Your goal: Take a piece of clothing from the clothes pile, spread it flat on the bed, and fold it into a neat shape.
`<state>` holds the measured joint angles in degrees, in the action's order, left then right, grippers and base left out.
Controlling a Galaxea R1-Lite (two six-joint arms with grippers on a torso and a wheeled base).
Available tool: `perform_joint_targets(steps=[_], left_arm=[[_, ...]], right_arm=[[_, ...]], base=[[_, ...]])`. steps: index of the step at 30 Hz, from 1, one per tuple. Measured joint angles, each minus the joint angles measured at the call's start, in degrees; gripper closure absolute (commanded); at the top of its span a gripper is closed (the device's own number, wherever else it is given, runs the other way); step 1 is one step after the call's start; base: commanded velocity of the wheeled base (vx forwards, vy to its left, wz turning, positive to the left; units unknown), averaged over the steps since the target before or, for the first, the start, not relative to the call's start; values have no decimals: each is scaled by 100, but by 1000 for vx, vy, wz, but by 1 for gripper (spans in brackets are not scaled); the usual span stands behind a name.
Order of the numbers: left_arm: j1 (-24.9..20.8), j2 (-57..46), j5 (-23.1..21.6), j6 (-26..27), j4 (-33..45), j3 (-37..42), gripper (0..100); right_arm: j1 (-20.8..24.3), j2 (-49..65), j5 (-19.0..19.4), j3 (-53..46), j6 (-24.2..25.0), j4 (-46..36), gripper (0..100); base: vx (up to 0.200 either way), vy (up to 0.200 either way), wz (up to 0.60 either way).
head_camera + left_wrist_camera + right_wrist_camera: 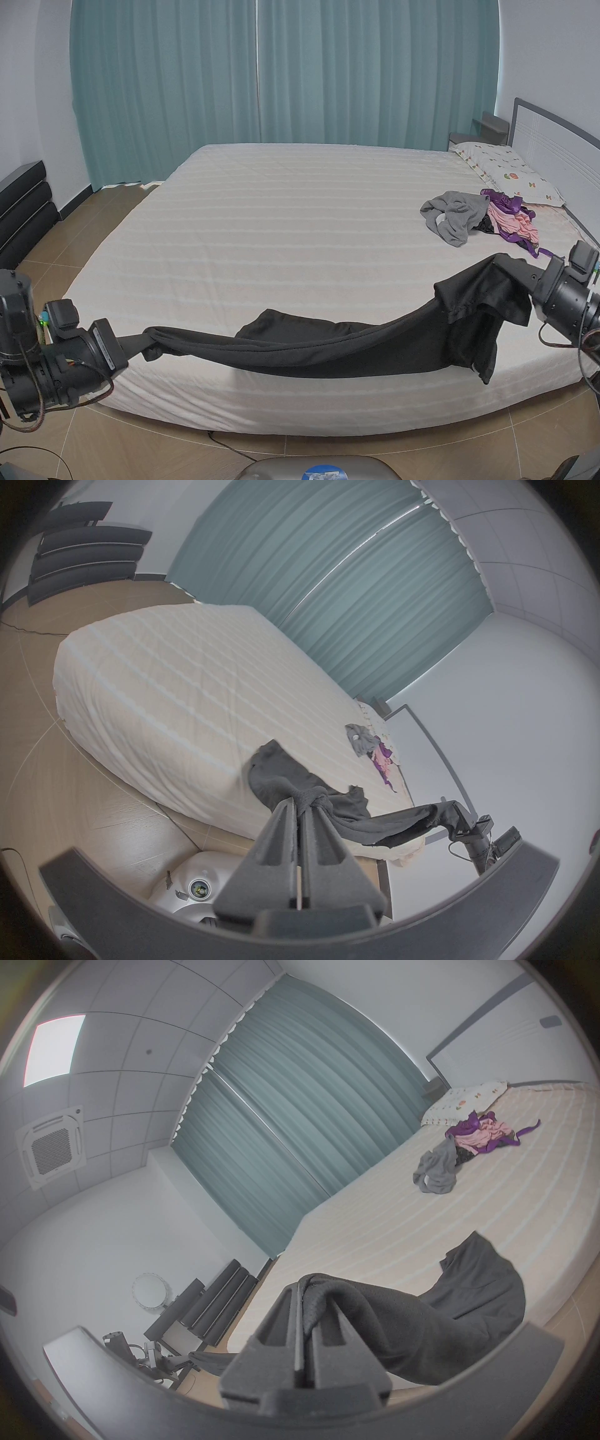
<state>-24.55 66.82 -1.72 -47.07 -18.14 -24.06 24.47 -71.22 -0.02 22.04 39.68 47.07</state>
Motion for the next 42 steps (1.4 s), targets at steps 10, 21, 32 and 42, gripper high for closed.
perform_joint_targets(steps=[10, 21, 32, 42], left_arm=[[55, -566, 9, 7, 561, -1157, 100], [182, 644, 2, 5, 867, -2615, 100], [505, 2715, 0, -1, 864, -4274, 100], [621, 3922, -2, 10, 848, -5141, 100]], right_arm=[[-143, 1158, 199, 1577, -90, -1721, 100], [-705, 452, 599, 2369, -649, -1642, 100], [-1014, -1340, 636, 2589, -911, -216, 100], [-1275, -2561, 631, 2854, -901, 116, 100]], base=[[0, 0, 0], [200, 0, 0], [200, 0, 0], [160, 0, 0]])
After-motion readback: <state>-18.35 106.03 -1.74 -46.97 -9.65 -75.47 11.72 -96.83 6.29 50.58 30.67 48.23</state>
